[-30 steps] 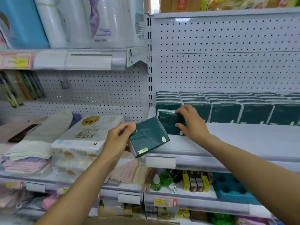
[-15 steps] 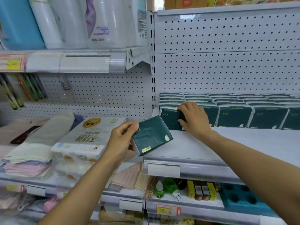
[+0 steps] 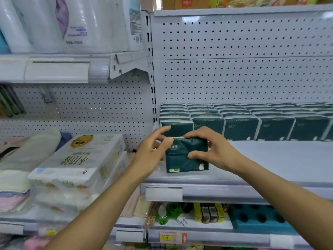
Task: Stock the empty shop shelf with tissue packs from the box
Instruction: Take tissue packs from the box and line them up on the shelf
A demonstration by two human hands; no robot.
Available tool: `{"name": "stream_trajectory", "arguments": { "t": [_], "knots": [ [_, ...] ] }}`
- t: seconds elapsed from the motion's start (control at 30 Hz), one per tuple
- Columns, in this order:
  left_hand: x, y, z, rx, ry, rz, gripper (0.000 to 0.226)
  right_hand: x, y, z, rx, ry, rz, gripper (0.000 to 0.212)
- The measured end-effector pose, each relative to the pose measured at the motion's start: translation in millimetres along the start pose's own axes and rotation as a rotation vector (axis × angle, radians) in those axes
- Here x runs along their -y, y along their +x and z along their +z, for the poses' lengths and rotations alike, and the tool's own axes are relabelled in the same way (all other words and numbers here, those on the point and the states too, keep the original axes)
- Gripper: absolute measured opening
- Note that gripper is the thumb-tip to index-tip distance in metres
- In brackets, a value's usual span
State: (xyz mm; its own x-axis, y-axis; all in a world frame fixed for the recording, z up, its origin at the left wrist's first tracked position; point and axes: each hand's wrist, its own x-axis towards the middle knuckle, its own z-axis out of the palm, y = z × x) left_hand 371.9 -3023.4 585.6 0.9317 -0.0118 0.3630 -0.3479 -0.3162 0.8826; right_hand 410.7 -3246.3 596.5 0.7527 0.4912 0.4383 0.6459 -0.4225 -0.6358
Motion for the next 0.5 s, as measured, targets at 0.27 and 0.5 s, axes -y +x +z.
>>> {"name": "stream_trajectory", "arguments": {
  "t": [0.27, 0.5],
  "knots": [
    [31.1, 49.4, 26.3, -0.098, 0.574, 0.07, 0.103, -65.6, -21.3, -46.5, -0.209, -0.308, 0.055, 0.046],
    [50.5, 76.8, 41.6, -0.09, 0.541, 0.016, 0.121, -91.9, 5.2, -35.5, -0.293, -0.51, -0.037, 0.048]
  ]
}}
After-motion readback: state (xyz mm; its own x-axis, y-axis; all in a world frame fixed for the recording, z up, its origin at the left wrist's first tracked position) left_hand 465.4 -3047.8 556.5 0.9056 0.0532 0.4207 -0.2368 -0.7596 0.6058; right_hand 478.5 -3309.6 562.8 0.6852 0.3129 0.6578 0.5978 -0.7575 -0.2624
